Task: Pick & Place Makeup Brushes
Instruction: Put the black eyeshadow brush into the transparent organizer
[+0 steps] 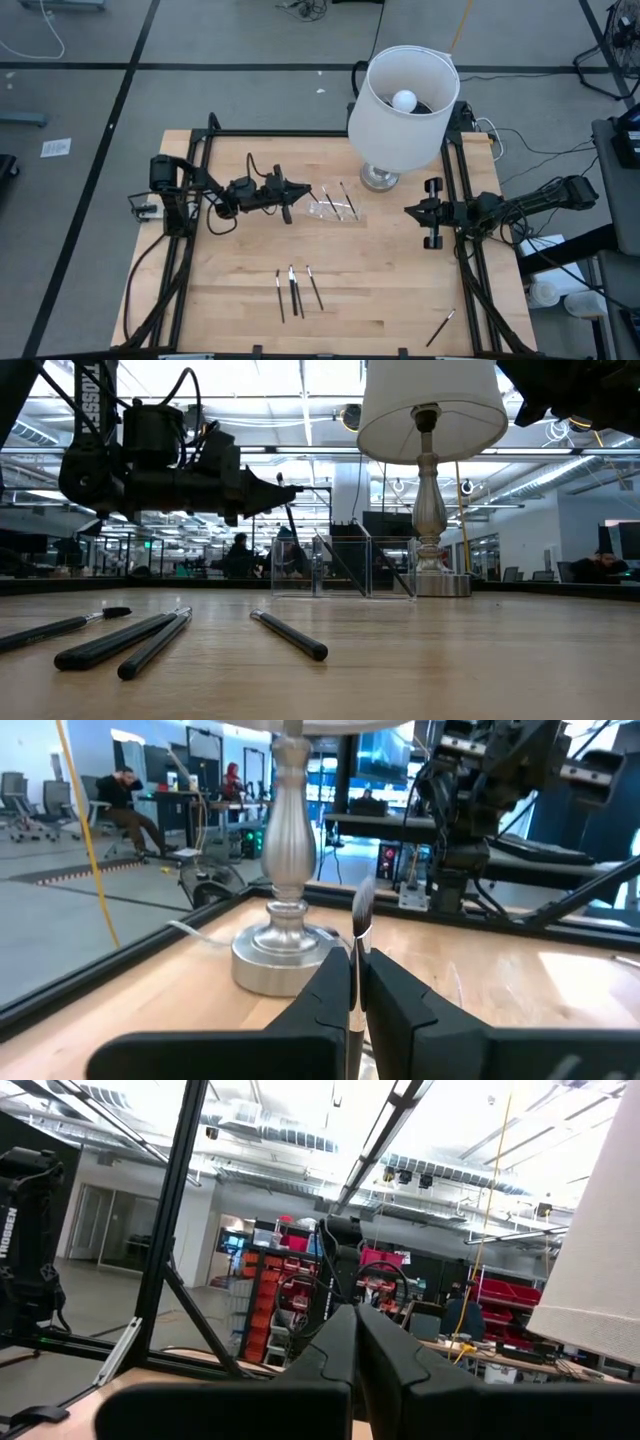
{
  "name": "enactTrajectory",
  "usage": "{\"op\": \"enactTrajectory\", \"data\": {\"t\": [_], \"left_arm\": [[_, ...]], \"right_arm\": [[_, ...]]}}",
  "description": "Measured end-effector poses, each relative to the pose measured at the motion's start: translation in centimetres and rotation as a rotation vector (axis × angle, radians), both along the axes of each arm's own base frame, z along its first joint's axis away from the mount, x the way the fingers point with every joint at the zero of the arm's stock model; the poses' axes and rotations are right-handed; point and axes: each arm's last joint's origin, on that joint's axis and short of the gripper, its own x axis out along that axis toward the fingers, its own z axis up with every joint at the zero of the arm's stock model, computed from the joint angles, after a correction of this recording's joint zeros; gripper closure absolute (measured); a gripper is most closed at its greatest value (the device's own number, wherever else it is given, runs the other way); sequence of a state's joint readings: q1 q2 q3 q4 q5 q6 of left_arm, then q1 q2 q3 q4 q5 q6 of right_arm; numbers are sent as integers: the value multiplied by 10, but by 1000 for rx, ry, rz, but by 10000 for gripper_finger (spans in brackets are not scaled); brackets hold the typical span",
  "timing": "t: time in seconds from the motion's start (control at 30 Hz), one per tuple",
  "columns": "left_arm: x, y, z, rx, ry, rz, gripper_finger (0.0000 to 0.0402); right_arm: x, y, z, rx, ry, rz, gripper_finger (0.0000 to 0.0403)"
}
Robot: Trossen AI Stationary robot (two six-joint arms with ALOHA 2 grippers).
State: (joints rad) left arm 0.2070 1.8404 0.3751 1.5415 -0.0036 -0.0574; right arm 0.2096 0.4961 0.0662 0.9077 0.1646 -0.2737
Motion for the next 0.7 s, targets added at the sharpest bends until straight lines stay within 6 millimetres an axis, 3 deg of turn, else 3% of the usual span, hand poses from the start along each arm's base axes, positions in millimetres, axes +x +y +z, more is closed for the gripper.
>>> {"op": "enactTrajectory", "data": {"t": [0.53,0.7], "left_arm": [[3,-3,-3,26,48,15,386],[5,-1,-2,-66,19,52,386]], "right_arm": [[0,0,0,0,0,-1,403],[0,0,0,0,0,0,403]]}}
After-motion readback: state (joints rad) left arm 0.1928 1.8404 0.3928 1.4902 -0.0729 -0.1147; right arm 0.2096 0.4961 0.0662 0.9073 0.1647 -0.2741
